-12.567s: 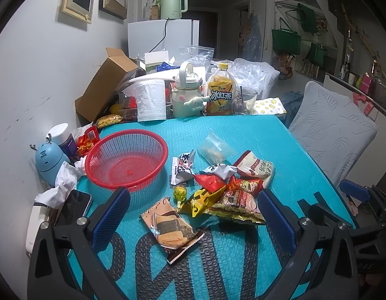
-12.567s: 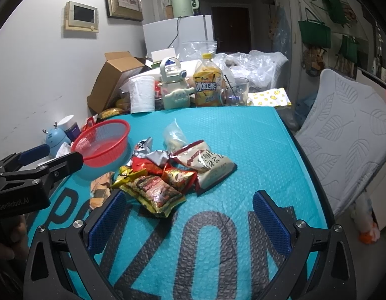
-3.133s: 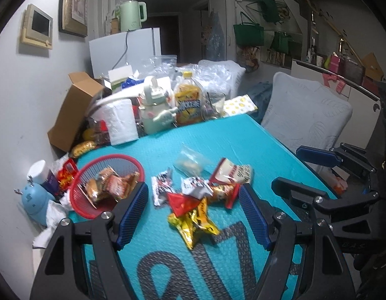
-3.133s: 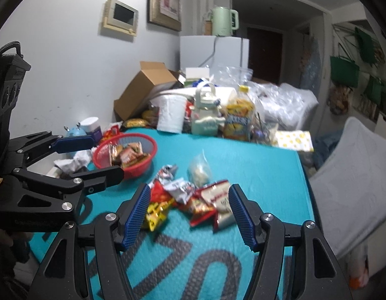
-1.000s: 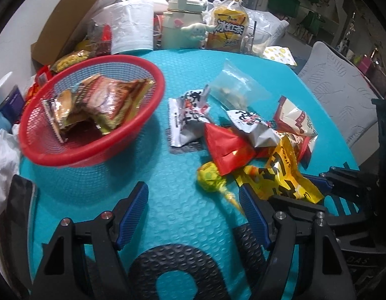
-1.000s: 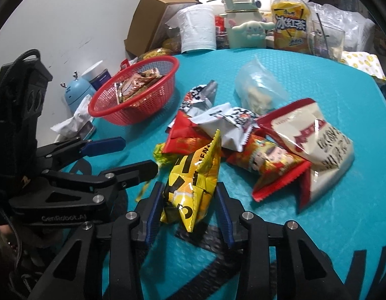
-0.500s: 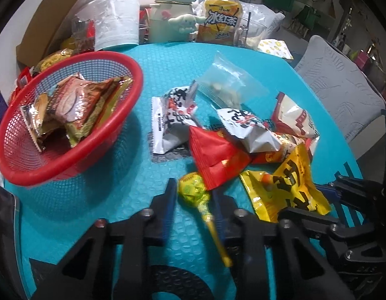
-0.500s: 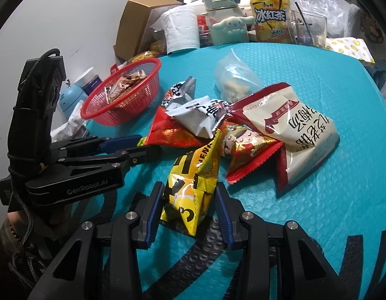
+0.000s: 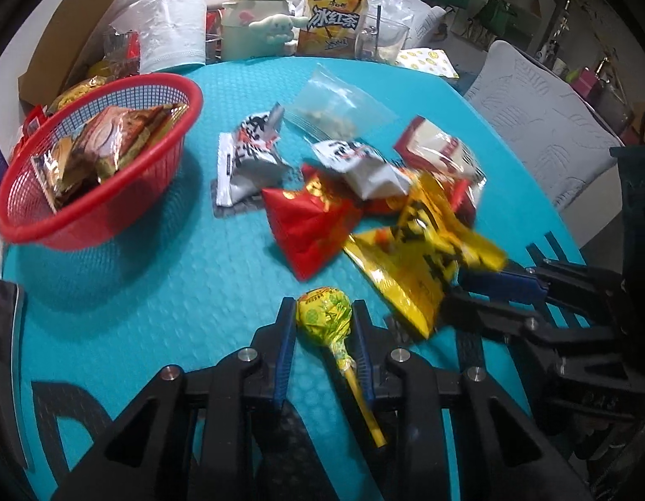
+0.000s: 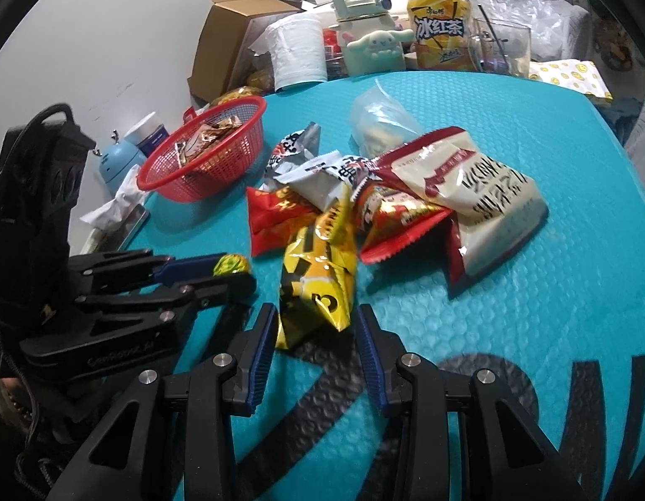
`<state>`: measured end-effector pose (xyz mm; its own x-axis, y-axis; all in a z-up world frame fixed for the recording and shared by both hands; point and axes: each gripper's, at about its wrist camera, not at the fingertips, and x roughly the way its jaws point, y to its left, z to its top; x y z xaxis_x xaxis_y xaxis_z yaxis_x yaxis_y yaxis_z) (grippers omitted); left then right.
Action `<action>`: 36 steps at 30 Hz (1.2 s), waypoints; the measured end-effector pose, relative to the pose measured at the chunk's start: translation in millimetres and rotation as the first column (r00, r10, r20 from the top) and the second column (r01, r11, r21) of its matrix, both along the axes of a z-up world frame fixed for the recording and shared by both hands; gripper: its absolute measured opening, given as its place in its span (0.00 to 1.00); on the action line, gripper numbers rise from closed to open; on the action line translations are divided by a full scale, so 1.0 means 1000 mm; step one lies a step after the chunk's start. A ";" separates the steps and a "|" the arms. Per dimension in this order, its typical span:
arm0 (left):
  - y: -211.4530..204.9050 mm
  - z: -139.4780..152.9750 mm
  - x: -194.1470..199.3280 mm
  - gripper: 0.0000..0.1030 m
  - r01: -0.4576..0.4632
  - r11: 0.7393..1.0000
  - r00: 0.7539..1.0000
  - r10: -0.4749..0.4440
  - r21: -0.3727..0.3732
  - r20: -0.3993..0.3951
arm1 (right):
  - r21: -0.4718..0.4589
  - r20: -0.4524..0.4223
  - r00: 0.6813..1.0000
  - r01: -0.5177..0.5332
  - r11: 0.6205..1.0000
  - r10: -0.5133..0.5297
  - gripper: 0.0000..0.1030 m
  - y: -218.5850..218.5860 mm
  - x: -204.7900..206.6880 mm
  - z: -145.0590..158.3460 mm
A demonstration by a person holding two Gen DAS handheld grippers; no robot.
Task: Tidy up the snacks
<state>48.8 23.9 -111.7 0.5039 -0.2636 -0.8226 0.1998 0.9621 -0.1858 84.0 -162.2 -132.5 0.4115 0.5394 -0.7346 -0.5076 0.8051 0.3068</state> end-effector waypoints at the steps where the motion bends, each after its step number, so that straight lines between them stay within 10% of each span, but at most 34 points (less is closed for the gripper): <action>1: -0.001 0.000 -0.003 0.25 0.001 1.000 1.000 -0.001 -0.003 -0.001 | 0.001 0.001 1.000 0.005 1.000 -0.005 0.27 -0.002 -0.002 0.000; 8: 0.000 0.000 -0.013 0.25 -0.010 1.000 1.000 0.010 -0.010 -0.003 | 0.027 -0.007 0.999 0.039 0.999 -0.039 0.26 -0.011 -0.004 -0.001; 12: 0.004 0.000 -0.012 0.25 -0.029 1.000 1.000 0.029 -0.010 -0.001 | 0.044 -0.043 0.998 0.053 0.998 -0.051 0.63 -0.008 0.002 -0.005; 23: 0.013 -0.002 -0.009 0.25 -0.072 0.997 0.997 0.072 -0.023 -0.005 | 0.015 0.002 1.000 0.021 1.000 -0.021 0.63 0.013 0.021 -0.007; 27: 0.016 -0.002 -0.010 0.25 -0.082 0.996 0.997 0.082 -0.025 -0.006 | 0.028 0.007 1.000 0.017 0.999 -0.017 0.35 0.015 0.025 -0.007; 36: 0.013 0.000 -0.010 0.25 -0.075 0.997 0.997 0.075 -0.026 -0.007 | 0.048 0.015 1.000 0.003 0.999 -0.004 0.31 0.013 0.016 -0.005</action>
<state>38.6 37.0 -112.1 0.5182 -0.2468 -0.8189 0.1257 0.9690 -0.2125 99.8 -149.5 -137.8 0.4244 0.5721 -0.7018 -0.5094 0.7917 0.3373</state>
